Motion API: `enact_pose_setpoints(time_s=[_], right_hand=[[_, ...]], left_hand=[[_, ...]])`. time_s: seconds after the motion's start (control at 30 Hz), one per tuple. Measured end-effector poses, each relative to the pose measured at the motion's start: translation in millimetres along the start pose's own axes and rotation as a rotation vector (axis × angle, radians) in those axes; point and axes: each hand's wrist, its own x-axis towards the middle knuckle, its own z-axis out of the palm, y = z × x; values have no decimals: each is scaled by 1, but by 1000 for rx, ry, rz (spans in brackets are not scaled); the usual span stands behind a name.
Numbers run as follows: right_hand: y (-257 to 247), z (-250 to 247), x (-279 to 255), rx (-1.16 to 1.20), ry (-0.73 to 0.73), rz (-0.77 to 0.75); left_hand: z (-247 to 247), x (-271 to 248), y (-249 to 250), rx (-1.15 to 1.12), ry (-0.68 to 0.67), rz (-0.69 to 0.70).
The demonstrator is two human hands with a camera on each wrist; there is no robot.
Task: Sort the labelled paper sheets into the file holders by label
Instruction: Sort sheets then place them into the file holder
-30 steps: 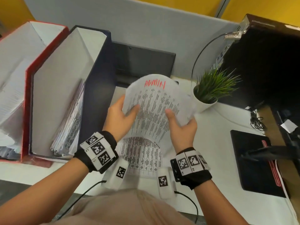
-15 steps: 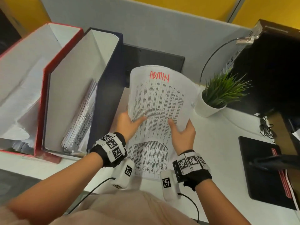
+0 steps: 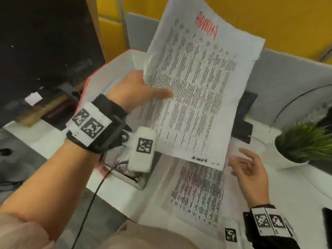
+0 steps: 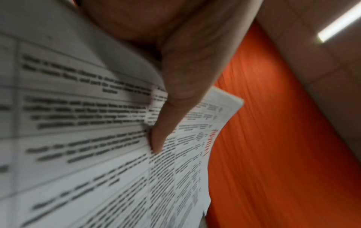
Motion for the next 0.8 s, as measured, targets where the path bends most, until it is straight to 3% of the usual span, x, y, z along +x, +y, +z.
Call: enact_pose_setpoints(time_s=[0.2,0.27,0.4,0.6,0.8], right_hand=[[66,-23,-9,-310,65,214],[77,-29,-12,-428,90,248],[90,-30,-16,-629,81,304],[99,-23,-18,-729,9,402],[103,-19,-21,-680,-8,468]], left_hand=[[-62,8,-25,145,169,-224],[-64,12,-34,193,186,-256],[-31,23,-51,508,250,-222],[23,46,-78,698,51,-222],[46,67,-97,848,-84,-235]])
